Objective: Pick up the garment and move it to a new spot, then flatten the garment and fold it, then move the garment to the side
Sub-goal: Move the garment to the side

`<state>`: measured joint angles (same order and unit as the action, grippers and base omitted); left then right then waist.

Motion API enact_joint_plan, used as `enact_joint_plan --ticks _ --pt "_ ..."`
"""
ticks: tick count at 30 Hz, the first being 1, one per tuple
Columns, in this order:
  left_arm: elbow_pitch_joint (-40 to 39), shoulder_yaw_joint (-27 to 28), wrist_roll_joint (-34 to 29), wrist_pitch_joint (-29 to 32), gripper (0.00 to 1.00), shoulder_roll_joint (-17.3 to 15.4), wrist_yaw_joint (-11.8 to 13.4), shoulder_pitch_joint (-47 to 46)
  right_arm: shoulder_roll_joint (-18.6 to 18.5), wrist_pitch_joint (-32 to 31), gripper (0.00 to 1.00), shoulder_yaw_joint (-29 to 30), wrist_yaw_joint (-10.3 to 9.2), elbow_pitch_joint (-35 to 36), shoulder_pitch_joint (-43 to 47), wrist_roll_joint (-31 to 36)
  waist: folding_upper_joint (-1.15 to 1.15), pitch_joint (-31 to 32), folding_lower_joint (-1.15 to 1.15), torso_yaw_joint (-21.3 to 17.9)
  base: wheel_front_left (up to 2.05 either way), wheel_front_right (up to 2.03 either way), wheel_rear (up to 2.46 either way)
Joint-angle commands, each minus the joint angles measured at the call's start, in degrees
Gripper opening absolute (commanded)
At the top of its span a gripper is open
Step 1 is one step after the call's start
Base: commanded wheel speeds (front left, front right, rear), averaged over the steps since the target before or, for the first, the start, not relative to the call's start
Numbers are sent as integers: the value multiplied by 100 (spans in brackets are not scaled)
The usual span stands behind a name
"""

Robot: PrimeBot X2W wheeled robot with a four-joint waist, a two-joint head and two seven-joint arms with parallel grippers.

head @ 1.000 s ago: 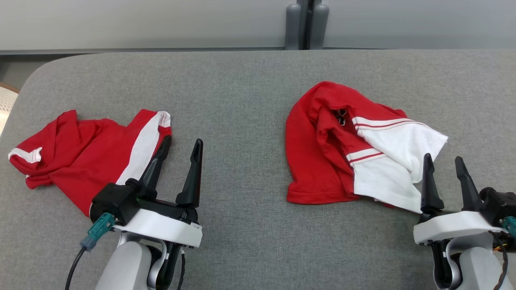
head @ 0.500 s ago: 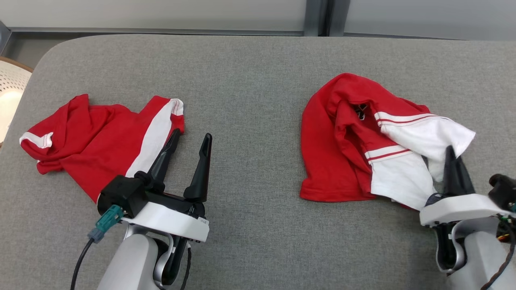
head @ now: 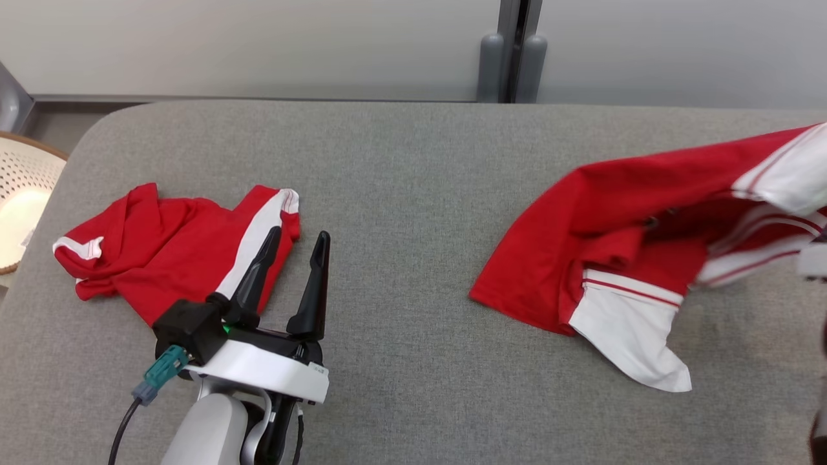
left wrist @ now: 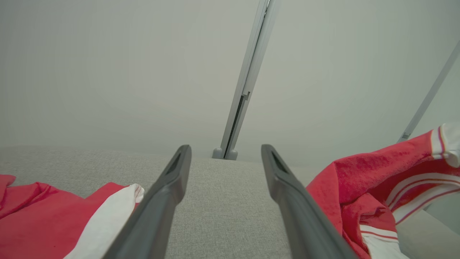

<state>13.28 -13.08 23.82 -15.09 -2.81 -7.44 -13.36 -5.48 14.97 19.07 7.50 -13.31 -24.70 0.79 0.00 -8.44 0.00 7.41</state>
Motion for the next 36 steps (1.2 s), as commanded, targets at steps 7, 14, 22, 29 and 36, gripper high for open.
enact_joint_plan --ticks 7,14,22,29,36 --pt "-28 97 38 -10 100 -17 7 254 -792 -230 0 369 -2 968 -596 495 0 393 0 -19 0 0 0" --pt "-77 114 -16 -9 100 -15 7 357 -1607 -771 0 182 -1 1702 -982 386 0 548 0 103 0 0 0" --pt "-125 -50 27 -8 100 -14 4 186 -2014 -1330 0 -2093 -1 1522 -1127 -390 0 350 0 341 0 0 0" --pt "-174 -476 233 -8 100 -19 6 -177 -1998 -1799 0 -4994 -3 459 -1792 -1477 0 -351 0 844 0 0 0" --pt "-195 -872 534 -8 100 -15 105 -446 -1710 -1723 0 -7186 -3 -839 -2786 -2521 0 -831 0 1448 0 0 0"
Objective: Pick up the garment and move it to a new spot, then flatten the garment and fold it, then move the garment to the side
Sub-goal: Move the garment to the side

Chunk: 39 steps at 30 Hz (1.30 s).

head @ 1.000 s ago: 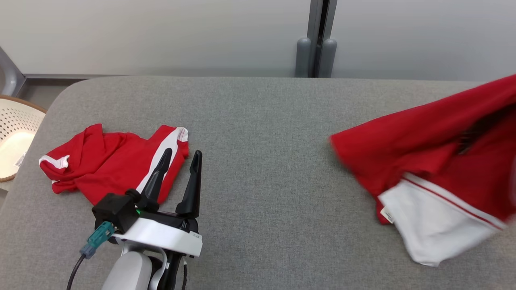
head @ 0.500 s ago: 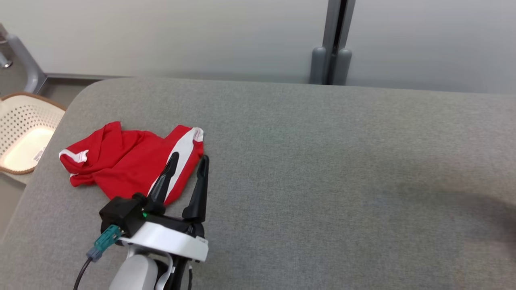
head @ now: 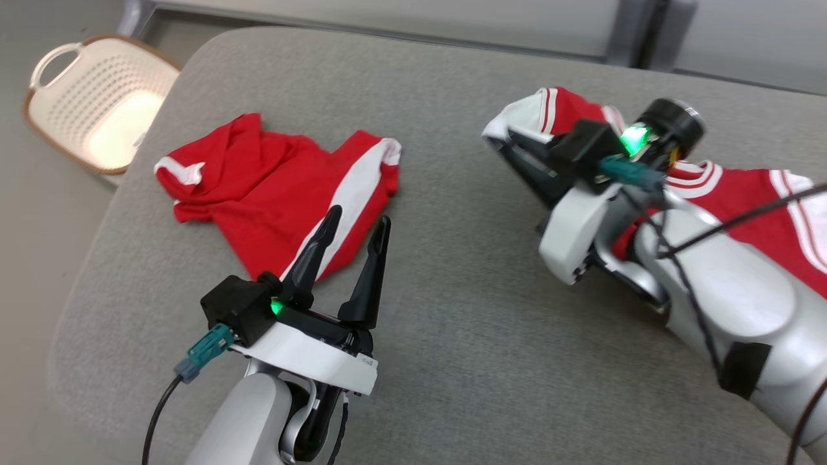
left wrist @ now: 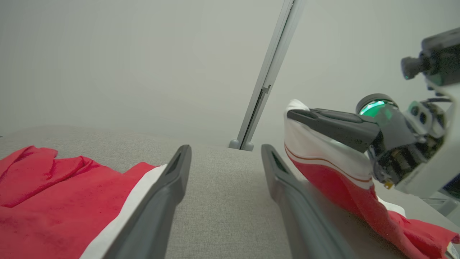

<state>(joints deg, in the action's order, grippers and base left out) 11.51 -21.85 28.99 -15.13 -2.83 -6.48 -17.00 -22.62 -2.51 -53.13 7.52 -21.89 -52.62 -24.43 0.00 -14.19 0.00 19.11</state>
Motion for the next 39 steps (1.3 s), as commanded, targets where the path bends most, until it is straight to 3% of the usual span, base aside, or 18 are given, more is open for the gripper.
enact_joint_plan --ticks 1,5,6,7,11,17,24,28,32,35,39 --pt "-21 -26 62 -3 100 -13 31 -97 67 47 0 -224 -5 -153 -103 -103 0 -288 0 342 0 0 0" --pt "-10 -88 130 -3 100 -14 66 -100 297 160 0 -1071 -5 -780 -429 -410 0 -319 0 479 0 0 0" --pt "-6 -92 135 -3 100 -11 75 -91 359 218 37 -1218 -5 -932 -494 -463 0 -315 0 487 0 0 0" --pt "1 -92 134 -3 100 -10 82 -82 426 248 100 -1364 -5 -1084 -523 -543 0 -305 0 488 0 0 0" --pt "48 -42 86 -3 100 -13 110 -53 609 199 100 -1780 -5 -1580 -546 -765 0 -191 0 388 0 0 0" --pt "92 70 -52 -3 100 -16 84 26 632 312 100 -1952 -5 -1911 -584 -990 0 72 0 27 0 0 0" --pt "84 275 -211 -3 100 -15 58 165 409 1138 100 -1497 -5 -2340 -365 -1134 0 470 0 -479 0 0 0" --pt "52 367 -255 -3 100 -14 45 233 273 1566 100 -961 -5 -2530 -143 -1163 0 597 0 -687 0 0 0" --pt "-10 470 -333 -3 100 -18 36 265 90 1769 100 -65 -5 -2573 346 -966 0 673 0 -922 0 0 0" --pt "-67 611 -374 -3 100 -17 51 337 -63 1776 100 1375 -5 -1853 1104 -415 0 679 0 -1150 0 0 0" --pt "-113 760 -396 -3 100 -17 51 394 180 1773 100 2801 -4 -936 2186 318 0 673 0 -1360 0 0 0"
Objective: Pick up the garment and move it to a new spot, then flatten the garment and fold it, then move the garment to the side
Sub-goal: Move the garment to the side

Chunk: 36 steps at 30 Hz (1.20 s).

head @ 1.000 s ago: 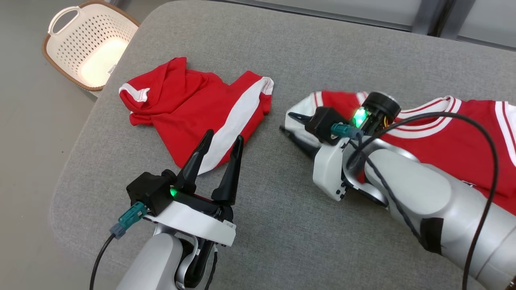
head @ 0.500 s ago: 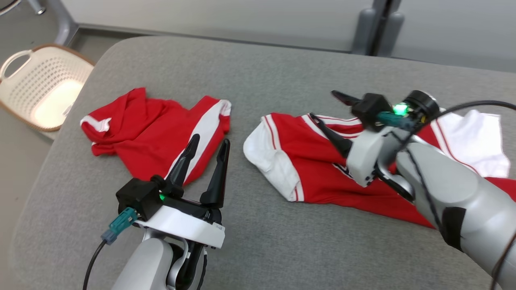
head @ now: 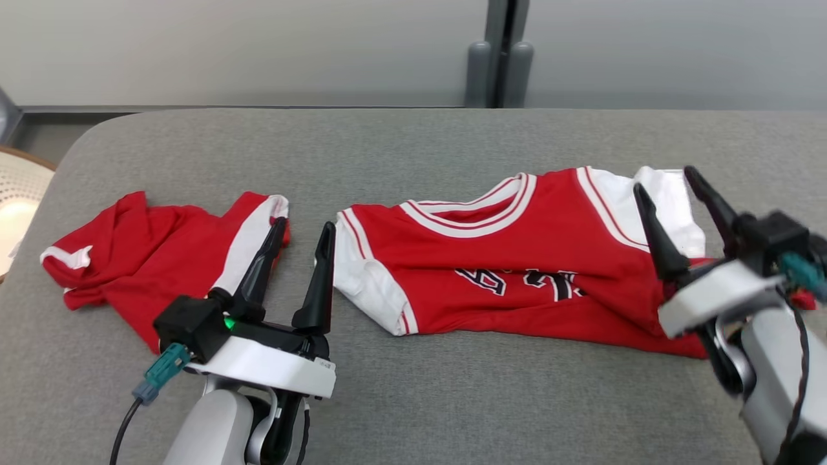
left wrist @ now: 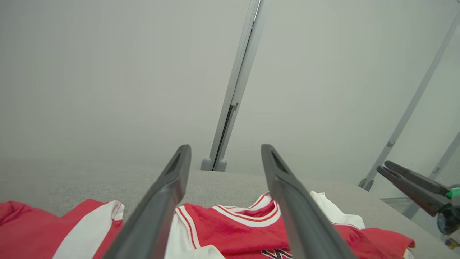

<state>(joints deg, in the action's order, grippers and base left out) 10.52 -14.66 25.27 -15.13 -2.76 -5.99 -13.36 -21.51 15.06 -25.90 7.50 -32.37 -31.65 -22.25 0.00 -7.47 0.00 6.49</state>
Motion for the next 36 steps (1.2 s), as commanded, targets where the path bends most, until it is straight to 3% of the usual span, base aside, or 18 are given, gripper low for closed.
enact_joint_plan --ticks 1,6,13,22,31,36 --pt "-14 61 -31 -4 100 -24 -5 47 166 14 100 407 -2 319 369 275 0 -5 0 -142 0 0 0" --pt "11 45 -101 -3 100 -24 -44 96 699 12 100 1447 -2 1035 1340 863 0 -66 0 -274 0 0 0" --pt "-12 14 -152 -3 100 -22 -90 -67 910 -133 100 1872 -2 1183 1454 1250 0 -333 0 -265 0 0 0" --pt "13 -202 -121 -3 100 -24 -114 -333 789 -1015 100 2657 -2 682 651 1046 0 -1024 0 120 0 0 0" --pt "-25 -309 8 -3 100 -22 -136 -538 577 -2143 100 3317 -3 -222 -90 1284 0 -1453 0 548 0 0 0" --pt "-41 -316 45 -3 100 -19 -139 -568 698 -2494 100 3592 -2 -452 -199 1435 0 -1507 0 619 0 0 0"
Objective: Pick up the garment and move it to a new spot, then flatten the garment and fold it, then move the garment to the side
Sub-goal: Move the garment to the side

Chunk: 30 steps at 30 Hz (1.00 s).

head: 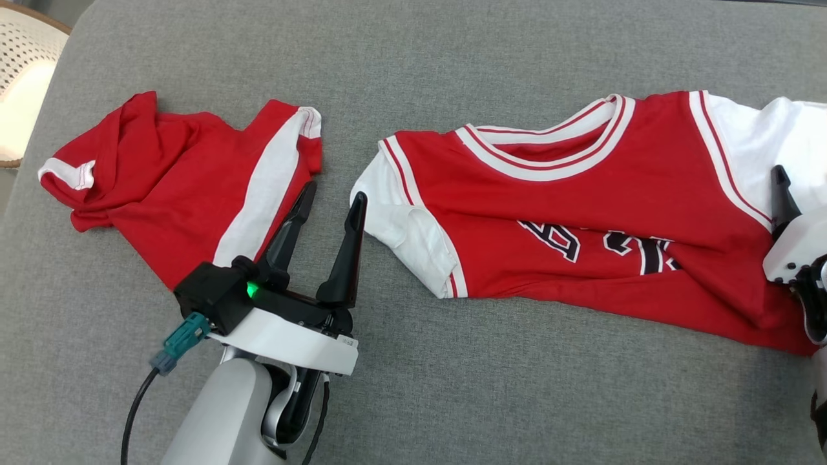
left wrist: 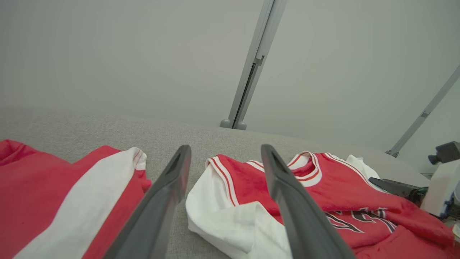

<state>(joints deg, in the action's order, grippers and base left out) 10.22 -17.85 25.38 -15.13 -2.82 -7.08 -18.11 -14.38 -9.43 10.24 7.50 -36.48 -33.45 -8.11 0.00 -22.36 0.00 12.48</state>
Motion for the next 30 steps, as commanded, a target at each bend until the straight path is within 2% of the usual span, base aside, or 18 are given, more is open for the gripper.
enact_joint_plan --ticks 1,2,3,4,14,21,28,29,30 --pt "-12 -14 40 -3 100 -15 -31 -97 15 -94 100 2 -2 -80 -13 57 0 -21 0 36 0 0 0" --pt "-8 -27 54 -3 100 -15 -31 -101 69 -156 100 6 -1 -113 8 48 0 -21 0 49 0 0 0" --pt "-3 -39 64 -3 100 -15 -32 -103 104 -208 55 -18 0 -131 20 34 0 -16 0 59 0 0 0" --pt "-1 -45 66 -3 100 -15 -31 -101 128 -228 0 -95 1 -109 26 34 0 -7 0 64 0 0 0" --pt "-12 -89 136 -3 100 -19 17 -92 -399 -48 0 -601 -3 562 -399 253 0 106 0 103 0 0 0" --pt "-124 -289 331 -3 100 -15 27 -199 -1272 -270 0 -1287 -3 924 -1422 524 0 -122 0 419 0 0 0" --pt "-227 -604 601 -3 100 -17 56 -324 -2093 -122 0 -2560 -3 714 -2755 805 0 -480 0 912 0 0 0" --pt "-236 -636 637 -3 100 -15 62 -346 -2178 -63 20 -2781 -3 621 -2926 860 0 -517 0 972 0 0 0" --pt "-246 -662 663 -4 100 -15 67 -361 -2275 -3 100 -2960 -4 489 -3098 904 0 -547 0 1026 0 0 0"
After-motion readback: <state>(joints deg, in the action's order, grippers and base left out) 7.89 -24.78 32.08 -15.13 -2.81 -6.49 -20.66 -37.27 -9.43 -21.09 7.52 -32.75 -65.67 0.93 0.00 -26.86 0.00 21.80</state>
